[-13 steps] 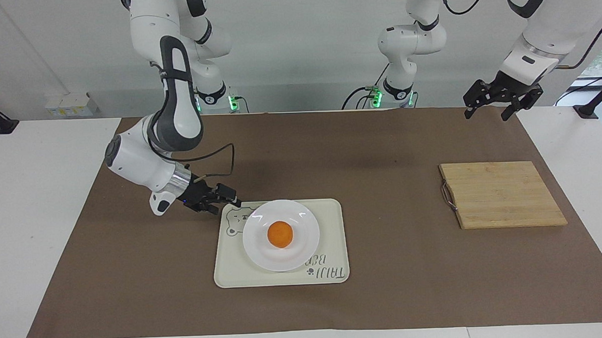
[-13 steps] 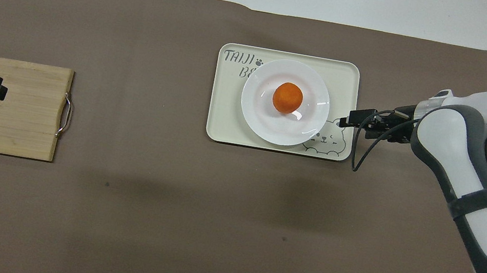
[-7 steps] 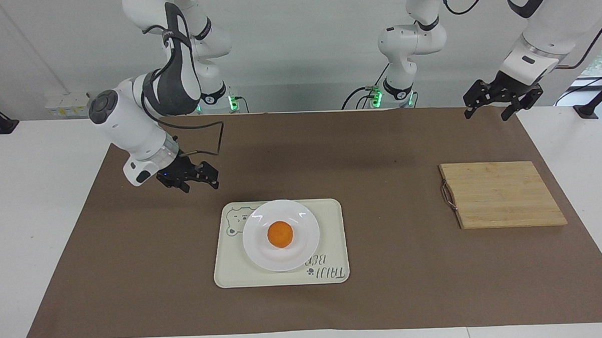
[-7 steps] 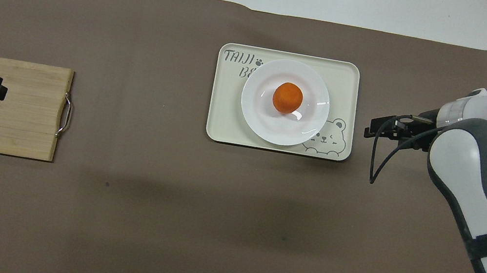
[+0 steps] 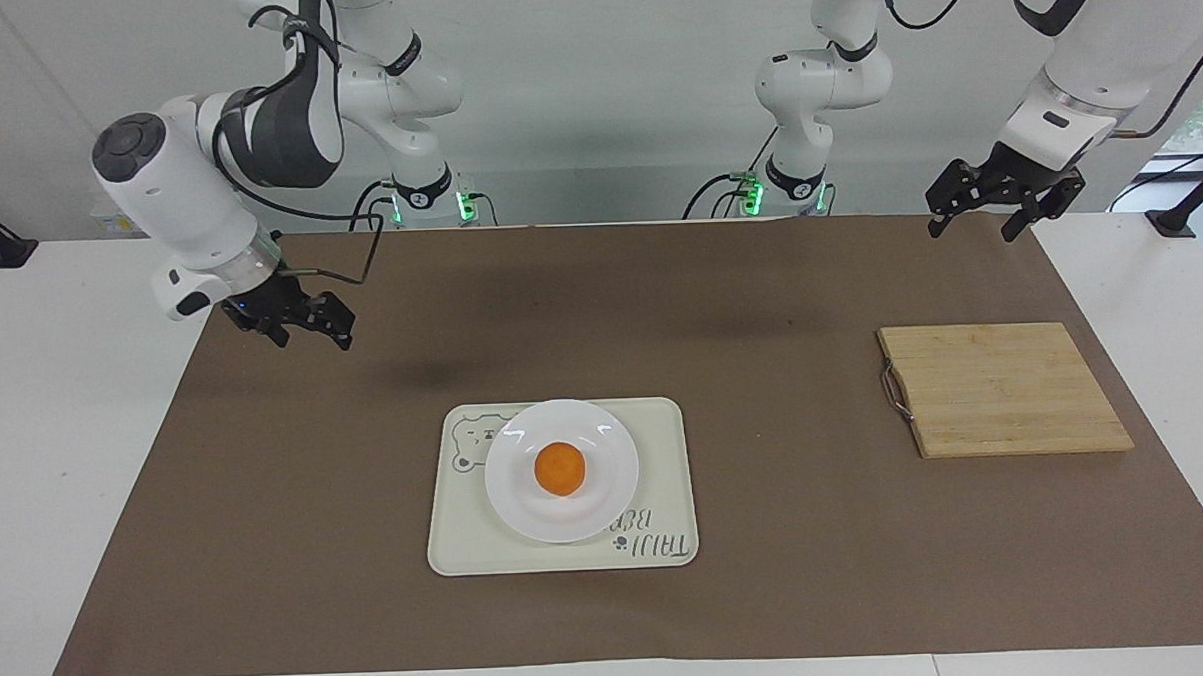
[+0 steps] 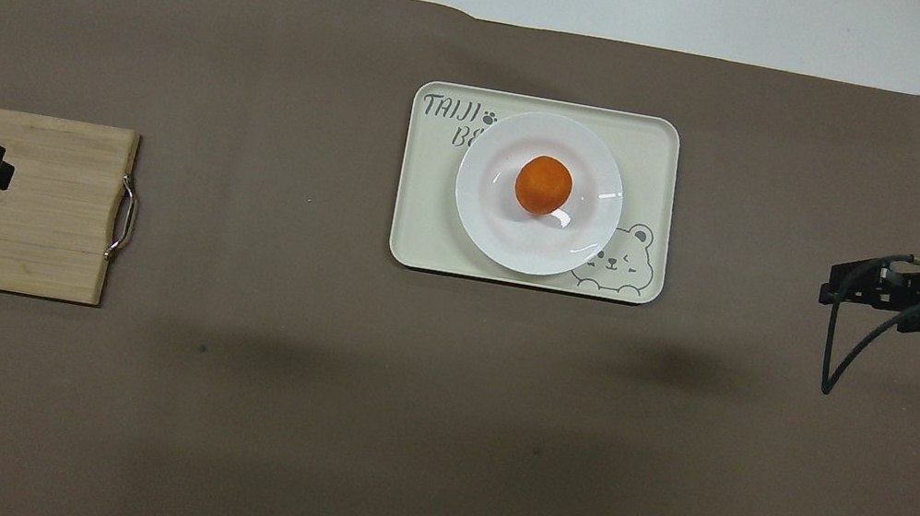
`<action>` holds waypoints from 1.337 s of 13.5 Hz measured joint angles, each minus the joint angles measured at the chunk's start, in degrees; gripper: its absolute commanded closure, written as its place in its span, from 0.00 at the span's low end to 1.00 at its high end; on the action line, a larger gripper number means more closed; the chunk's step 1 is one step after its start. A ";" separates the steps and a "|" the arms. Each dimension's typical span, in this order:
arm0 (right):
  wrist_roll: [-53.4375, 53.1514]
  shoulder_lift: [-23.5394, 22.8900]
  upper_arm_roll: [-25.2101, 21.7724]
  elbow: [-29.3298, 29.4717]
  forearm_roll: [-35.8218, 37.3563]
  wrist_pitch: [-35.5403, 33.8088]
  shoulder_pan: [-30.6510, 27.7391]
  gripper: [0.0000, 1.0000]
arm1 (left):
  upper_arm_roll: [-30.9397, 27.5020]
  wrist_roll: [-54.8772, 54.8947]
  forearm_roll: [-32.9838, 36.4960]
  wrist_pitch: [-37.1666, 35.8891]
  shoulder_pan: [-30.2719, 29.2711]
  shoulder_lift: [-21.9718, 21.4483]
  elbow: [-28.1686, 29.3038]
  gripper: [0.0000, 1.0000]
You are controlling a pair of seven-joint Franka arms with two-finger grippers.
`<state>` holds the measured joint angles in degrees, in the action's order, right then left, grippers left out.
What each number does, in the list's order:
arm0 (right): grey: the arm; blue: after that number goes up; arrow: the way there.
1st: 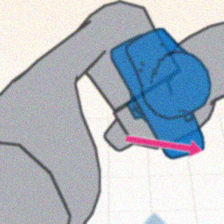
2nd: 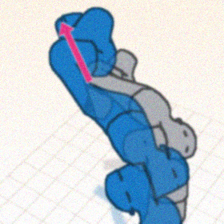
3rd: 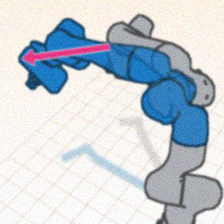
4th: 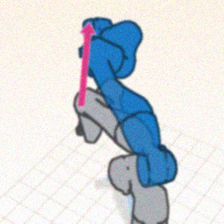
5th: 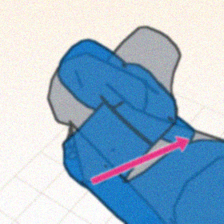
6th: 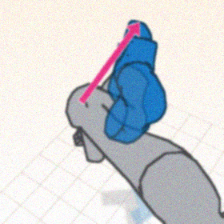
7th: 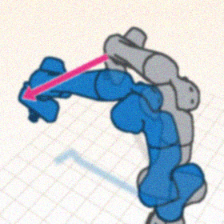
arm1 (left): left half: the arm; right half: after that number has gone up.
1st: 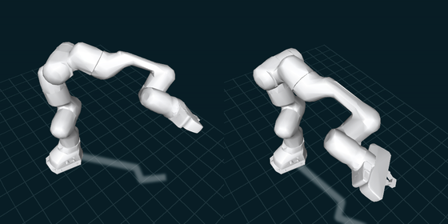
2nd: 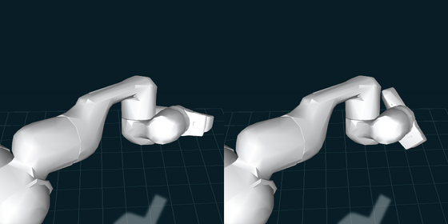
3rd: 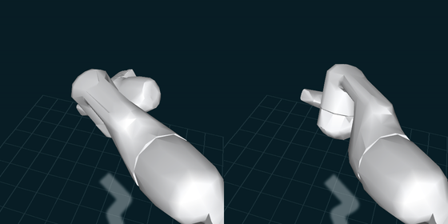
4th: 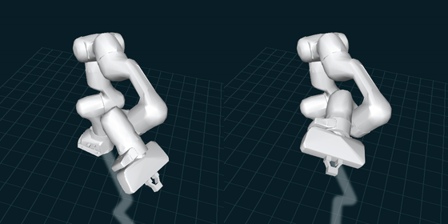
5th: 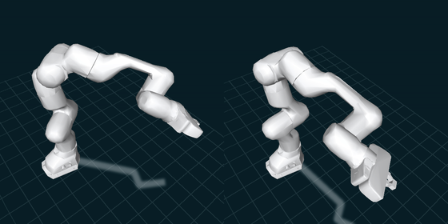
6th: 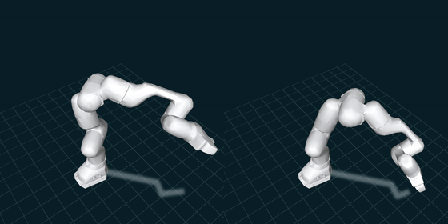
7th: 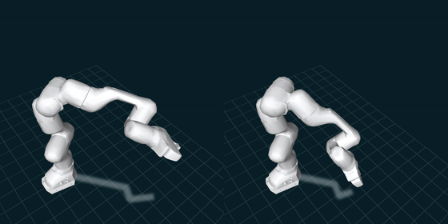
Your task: Place orange and plate with both arms
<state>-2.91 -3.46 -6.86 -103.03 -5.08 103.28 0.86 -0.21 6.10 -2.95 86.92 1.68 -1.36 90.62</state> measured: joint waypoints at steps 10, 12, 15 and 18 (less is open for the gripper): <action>0.00 9.35 0.61 11.08 4.05 -16.13 0.29 0.00 | 0.00 0.00 0.00 0.00 0.00 0.00 0.00 0.00; 0.00 9.38 1.18 14.42 4.54 -19.03 0.43 0.00 | 0.00 0.00 0.00 0.00 0.00 0.00 0.00 0.00; 0.00 9.47 2.69 15.31 5.70 -19.56 0.60 0.00 | 0.00 0.00 0.00 0.00 0.00 0.00 0.00 0.00; 0.22 9.75 3.16 14.41 5.84 -19.90 0.67 0.00 | 0.00 0.00 0.00 0.00 0.00 0.00 0.00 0.00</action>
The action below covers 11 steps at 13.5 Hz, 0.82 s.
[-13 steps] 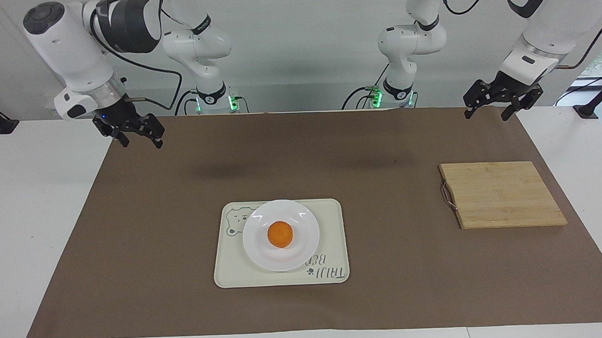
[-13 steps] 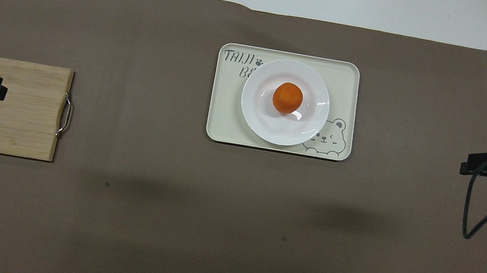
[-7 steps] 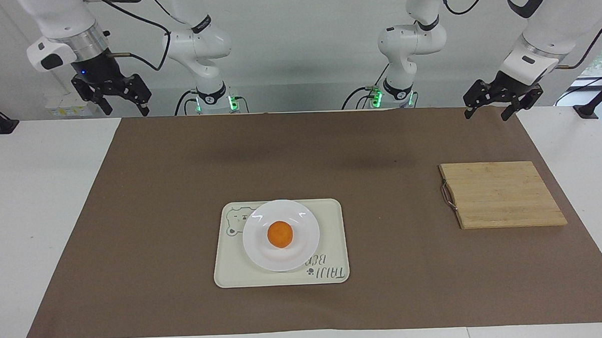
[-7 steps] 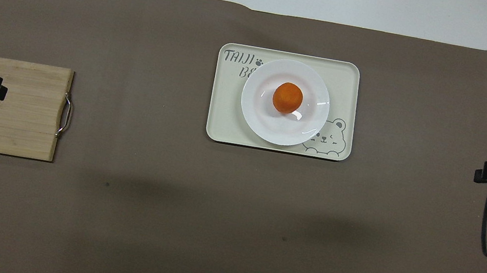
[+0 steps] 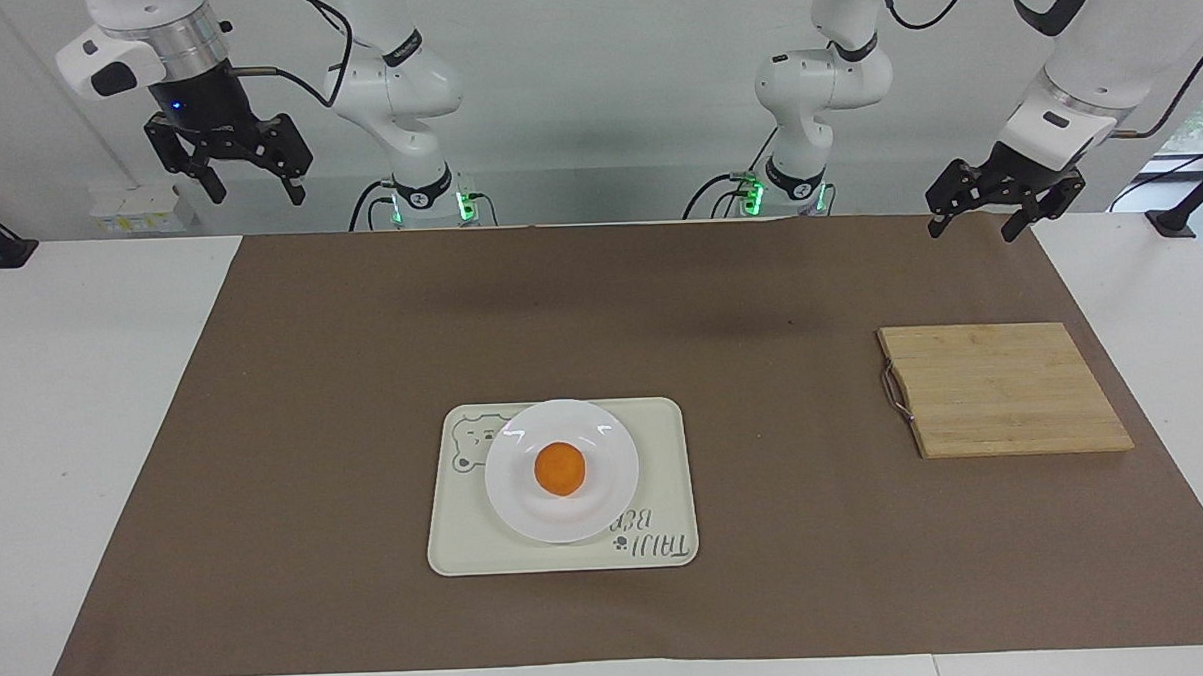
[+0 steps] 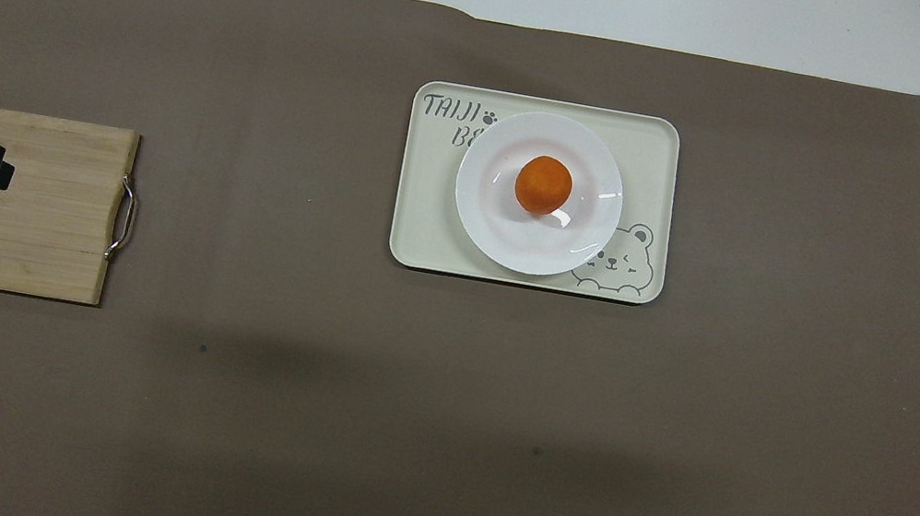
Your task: Place orange and plate with both arms
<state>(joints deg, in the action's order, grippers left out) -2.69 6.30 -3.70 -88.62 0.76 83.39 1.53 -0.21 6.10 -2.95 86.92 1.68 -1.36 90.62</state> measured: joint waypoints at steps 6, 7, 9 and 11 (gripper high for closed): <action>-0.04 3.98 0.30 -5.88 0.00 0.90 0.33 0.00 | 0.00 0.00 0.00 0.00 0.00 0.00 0.00 0.00; -0.07 4.20 0.43 -6.20 0.00 0.96 0.34 0.00 | 0.00 0.00 0.00 0.00 0.00 0.00 0.00 0.00; -0.06 4.27 0.53 -6.46 0.00 1.61 0.34 0.00 | 0.00 0.00 0.00 0.00 0.00 0.00 0.00 0.00; -0.06 4.27 0.54 -7.09 0.00 2.64 0.34 0.00 | 0.00 0.00 0.00 0.00 0.00 0.00 0.00 0.00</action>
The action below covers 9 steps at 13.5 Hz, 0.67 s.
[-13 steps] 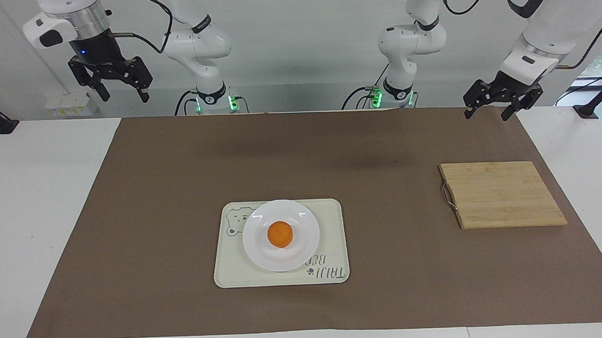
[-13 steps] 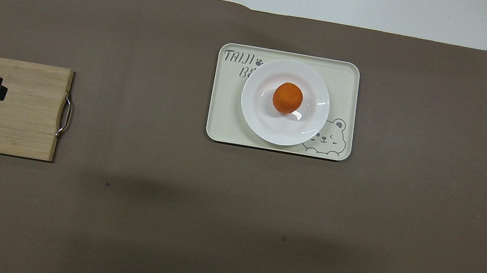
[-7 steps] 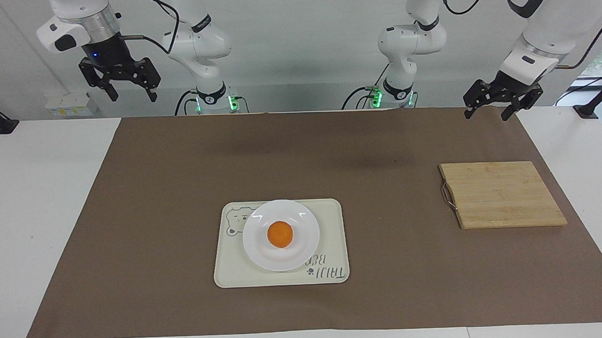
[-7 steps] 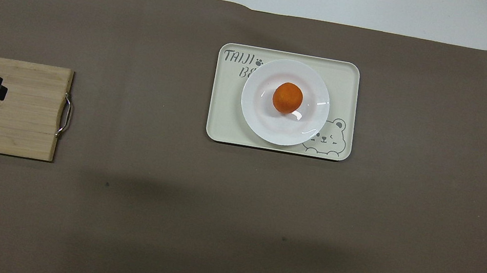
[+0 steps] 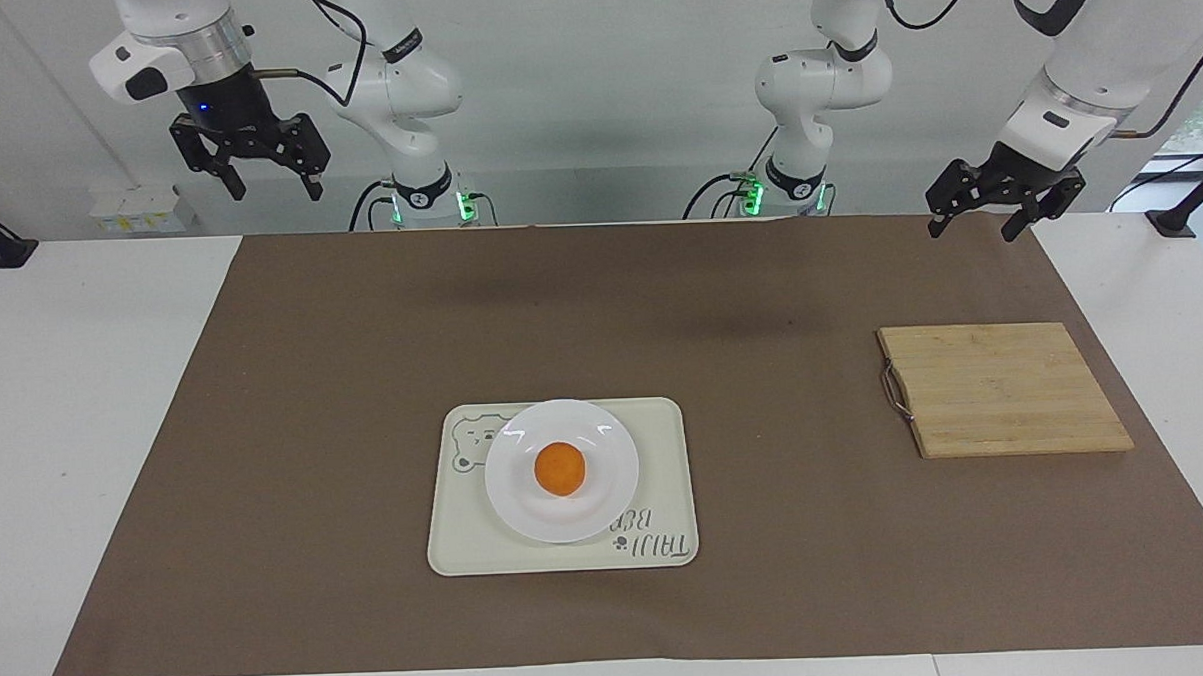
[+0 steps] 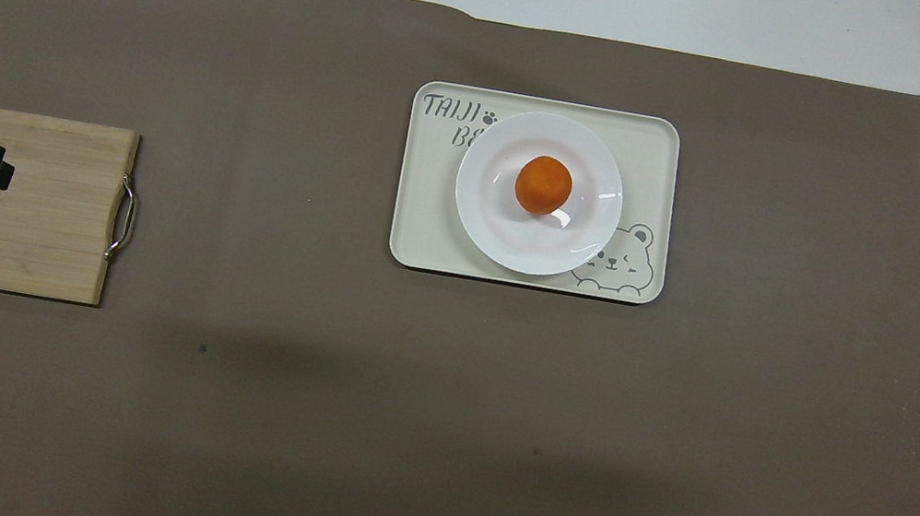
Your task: Place orange and plate with both arms
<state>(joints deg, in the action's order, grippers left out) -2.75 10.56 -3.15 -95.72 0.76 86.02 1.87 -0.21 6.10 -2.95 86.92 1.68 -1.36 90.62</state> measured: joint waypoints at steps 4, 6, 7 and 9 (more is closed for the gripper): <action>0.02 0.01 0.38 -0.50 0.32 0.41 0.01 0.00 | 0.00 0.00 0.00 0.00 0.00 0.00 0.00 0.00; 0.03 0.01 0.42 -0.48 0.43 0.64 0.01 0.00 | 0.00 0.00 0.00 0.00 0.00 0.00 0.00 0.00; 0.04 -0.01 0.43 -0.35 0.43 0.69 0.01 0.00 | 0.00 0.00 0.00 0.00 0.00 0.00 0.00 0.00; 0.04 -0.08 0.45 0.07 0.43 0.58 0.02 0.00 | 0.00 0.00 0.00 0.00 0.00 0.00 0.00 0.00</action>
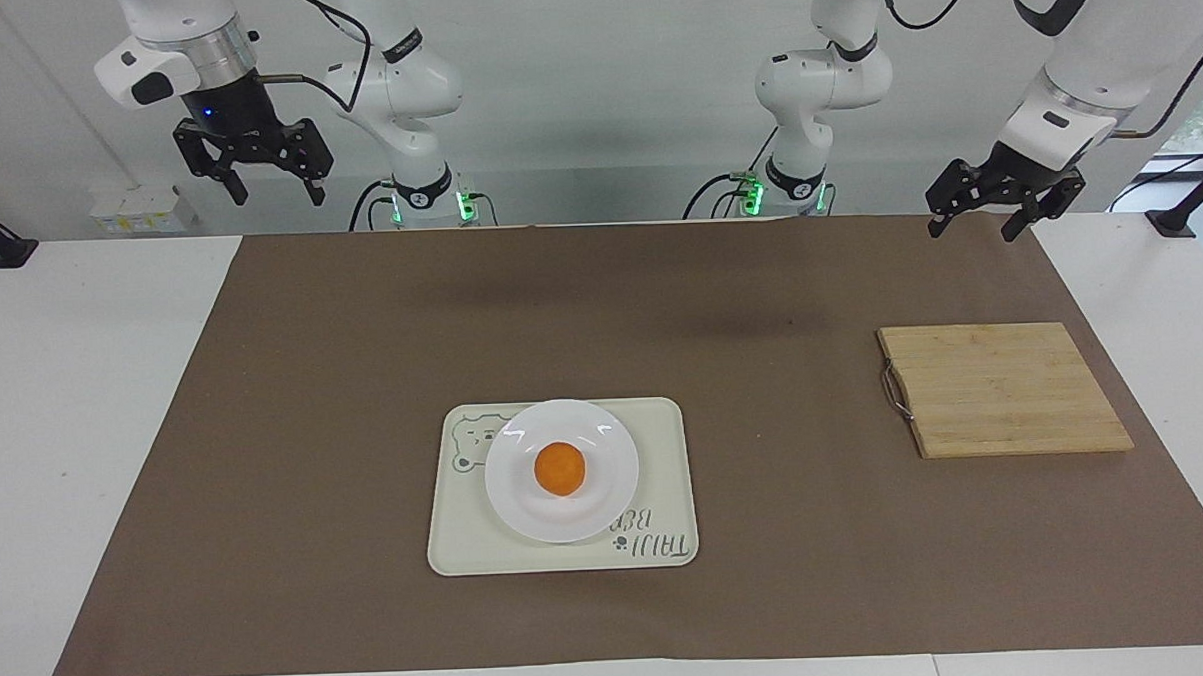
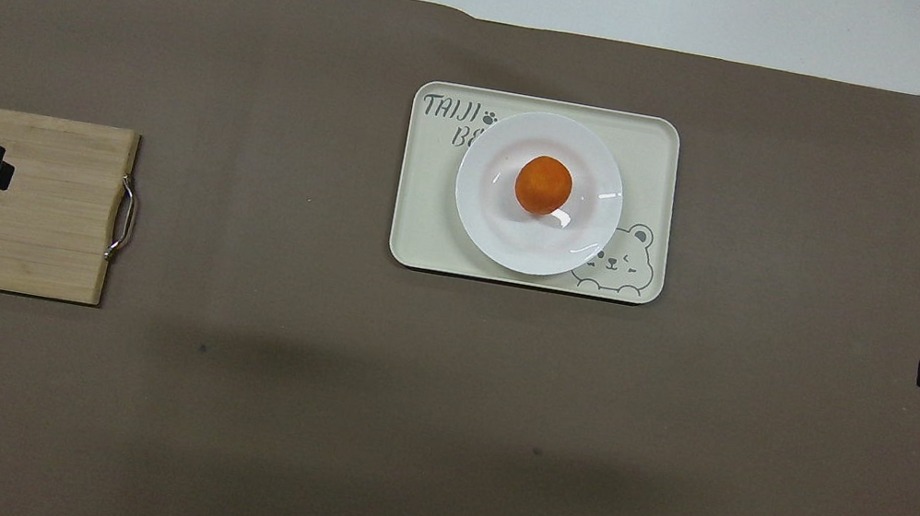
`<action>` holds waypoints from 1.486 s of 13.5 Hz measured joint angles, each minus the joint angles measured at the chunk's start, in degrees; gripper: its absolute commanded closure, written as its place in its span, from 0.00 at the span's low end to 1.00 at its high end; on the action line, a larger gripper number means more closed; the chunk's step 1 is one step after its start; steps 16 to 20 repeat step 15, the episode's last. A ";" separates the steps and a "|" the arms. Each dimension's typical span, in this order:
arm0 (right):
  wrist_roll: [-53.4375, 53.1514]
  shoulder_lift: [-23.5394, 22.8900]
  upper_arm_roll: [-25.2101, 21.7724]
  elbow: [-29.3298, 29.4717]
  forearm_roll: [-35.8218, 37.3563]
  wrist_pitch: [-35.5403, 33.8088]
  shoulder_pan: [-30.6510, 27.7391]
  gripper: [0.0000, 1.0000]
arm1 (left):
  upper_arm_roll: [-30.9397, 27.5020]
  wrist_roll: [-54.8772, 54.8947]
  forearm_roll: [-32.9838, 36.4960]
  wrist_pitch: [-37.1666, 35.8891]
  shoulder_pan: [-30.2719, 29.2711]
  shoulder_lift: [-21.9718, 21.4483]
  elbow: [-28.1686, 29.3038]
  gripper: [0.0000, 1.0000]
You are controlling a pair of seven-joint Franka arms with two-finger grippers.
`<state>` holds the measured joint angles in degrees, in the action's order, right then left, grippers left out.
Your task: Place orange and plate with both arms
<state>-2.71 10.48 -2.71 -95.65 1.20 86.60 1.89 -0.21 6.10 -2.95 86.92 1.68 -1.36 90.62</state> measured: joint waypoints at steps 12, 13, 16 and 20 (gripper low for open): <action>0.00 -3.63 -0.19 5.30 0.00 -1.62 -0.11 0.00 | 0.00 0.00 0.00 0.00 0.00 0.00 0.00 0.00; 0.00 -3.63 -0.19 5.31 0.00 -1.70 -0.11 0.00 | 0.00 0.00 0.00 0.00 0.00 0.00 0.00 0.00; 0.00 -3.63 -0.19 5.31 0.00 -1.83 -0.11 0.00 | 0.00 0.00 0.00 0.00 0.00 0.00 0.00 0.00; 0.00 -3.63 -0.19 5.31 0.00 -1.83 -0.11 0.00 | 0.00 0.00 0.00 0.00 0.00 0.00 0.00 0.00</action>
